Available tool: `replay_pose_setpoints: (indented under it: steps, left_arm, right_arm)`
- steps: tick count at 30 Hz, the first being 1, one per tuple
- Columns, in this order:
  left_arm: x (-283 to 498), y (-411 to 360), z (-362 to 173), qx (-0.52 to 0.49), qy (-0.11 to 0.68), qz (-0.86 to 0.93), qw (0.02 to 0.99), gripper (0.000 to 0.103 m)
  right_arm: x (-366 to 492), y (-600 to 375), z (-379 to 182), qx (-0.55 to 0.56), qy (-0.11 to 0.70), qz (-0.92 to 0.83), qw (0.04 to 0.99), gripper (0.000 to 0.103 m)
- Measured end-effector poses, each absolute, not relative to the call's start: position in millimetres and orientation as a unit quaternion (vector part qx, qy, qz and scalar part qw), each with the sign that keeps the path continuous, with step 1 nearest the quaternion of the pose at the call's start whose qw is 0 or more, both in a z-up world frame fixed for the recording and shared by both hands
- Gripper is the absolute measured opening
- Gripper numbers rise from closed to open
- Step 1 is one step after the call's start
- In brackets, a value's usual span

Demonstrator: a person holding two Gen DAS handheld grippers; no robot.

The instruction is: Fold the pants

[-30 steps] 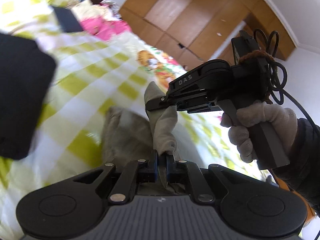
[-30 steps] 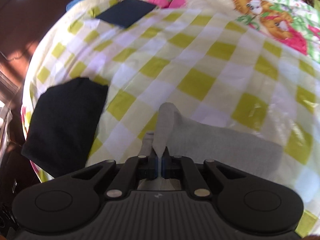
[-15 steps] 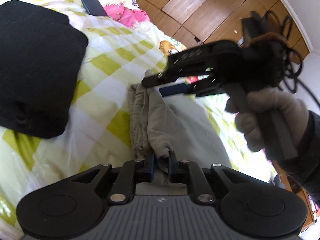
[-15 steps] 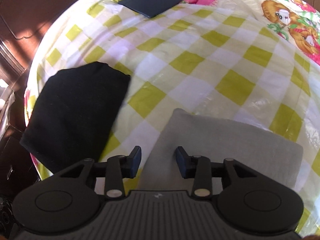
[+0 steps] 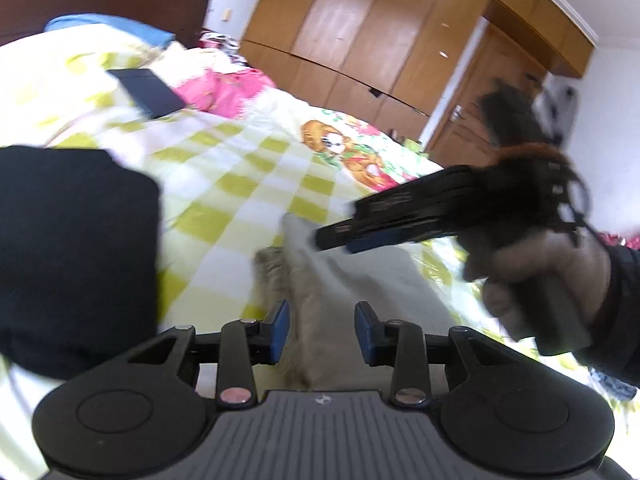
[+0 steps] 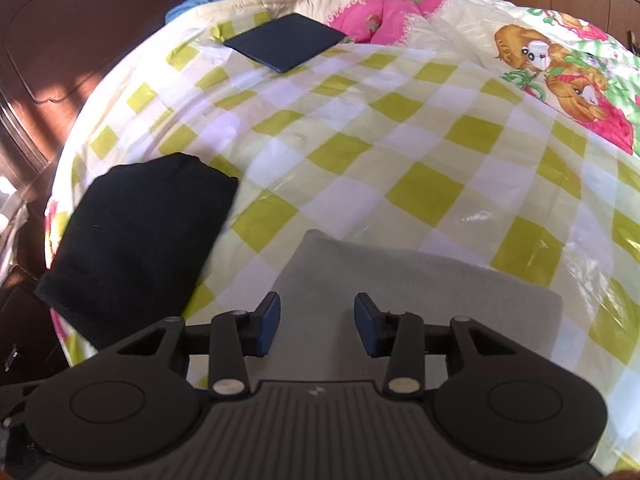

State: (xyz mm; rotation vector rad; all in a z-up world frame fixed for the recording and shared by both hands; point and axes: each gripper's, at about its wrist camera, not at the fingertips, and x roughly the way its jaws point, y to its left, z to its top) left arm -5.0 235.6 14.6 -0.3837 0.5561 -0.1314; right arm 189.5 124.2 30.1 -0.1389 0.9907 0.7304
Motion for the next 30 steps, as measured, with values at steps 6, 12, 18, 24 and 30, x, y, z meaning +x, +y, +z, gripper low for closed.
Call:
replay_pose_setpoints:
  steps: [6, 12, 18, 24, 30]
  left_arm:
    - [25, 211, 1, -0.133, 0.29, -0.063, 0.946, 0.048]
    - [37, 213, -25, -0.115, 0.363, -0.026, 0.924, 0.054]
    - [22, 215, -3, -0.122, 0.342, -0.03, 0.931, 0.053]
    - [32, 204, 7, -0.108, 0.313, -0.033, 0.943, 0.053]
    - [45, 196, -29, -0.07, 0.386, -0.013, 0.92, 0.06]
  right_arm:
    - [210, 154, -12, -0.062, 0.48, 0.361, 0.797, 0.044]
    - [218, 145, -14, -0.03, 0.487, 0.365, 0.793, 0.044]
    - [187, 69, 38, -0.001, 0.434, 0.351, 0.829, 0.042]
    - [143, 5, 20, -0.021, 0.451, 0.296, 0.842, 0.044]
    - [119, -17, -21, 0.024, 0.493, 0.291, 0.819, 0.043]
